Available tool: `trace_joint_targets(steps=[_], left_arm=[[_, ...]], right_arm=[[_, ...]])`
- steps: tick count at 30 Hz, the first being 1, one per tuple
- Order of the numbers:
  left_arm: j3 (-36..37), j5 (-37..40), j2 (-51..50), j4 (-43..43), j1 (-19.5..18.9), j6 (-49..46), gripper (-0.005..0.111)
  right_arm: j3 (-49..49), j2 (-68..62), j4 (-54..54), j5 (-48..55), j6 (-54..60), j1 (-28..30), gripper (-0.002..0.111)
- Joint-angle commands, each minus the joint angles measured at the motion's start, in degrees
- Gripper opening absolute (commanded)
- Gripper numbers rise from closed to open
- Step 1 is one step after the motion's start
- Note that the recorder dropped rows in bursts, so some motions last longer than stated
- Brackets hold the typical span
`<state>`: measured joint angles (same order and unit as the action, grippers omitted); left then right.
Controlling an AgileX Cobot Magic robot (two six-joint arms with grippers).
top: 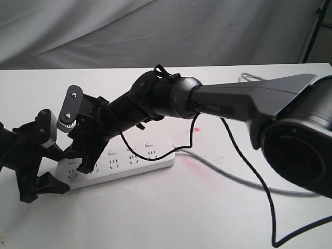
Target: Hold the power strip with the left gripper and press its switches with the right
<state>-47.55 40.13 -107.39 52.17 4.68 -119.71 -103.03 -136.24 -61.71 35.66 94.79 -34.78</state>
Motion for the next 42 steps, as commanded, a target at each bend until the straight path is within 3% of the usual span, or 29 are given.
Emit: trace_joint_targets(steps=[1, 42], left_arm=[[-0.1, 0.4, 0.0, -0.4, 0.0, -0.2, 0.067], [-0.1, 0.4, 0.0, -0.4, 0.0, -0.2, 0.067]], right_arm=[[-0.4, -0.2, -0.8, -2.5, 1.4, -0.6, 0.047], [-0.4, -2.1, -1.6, -7.9, 4.1, -1.8, 0.047]])
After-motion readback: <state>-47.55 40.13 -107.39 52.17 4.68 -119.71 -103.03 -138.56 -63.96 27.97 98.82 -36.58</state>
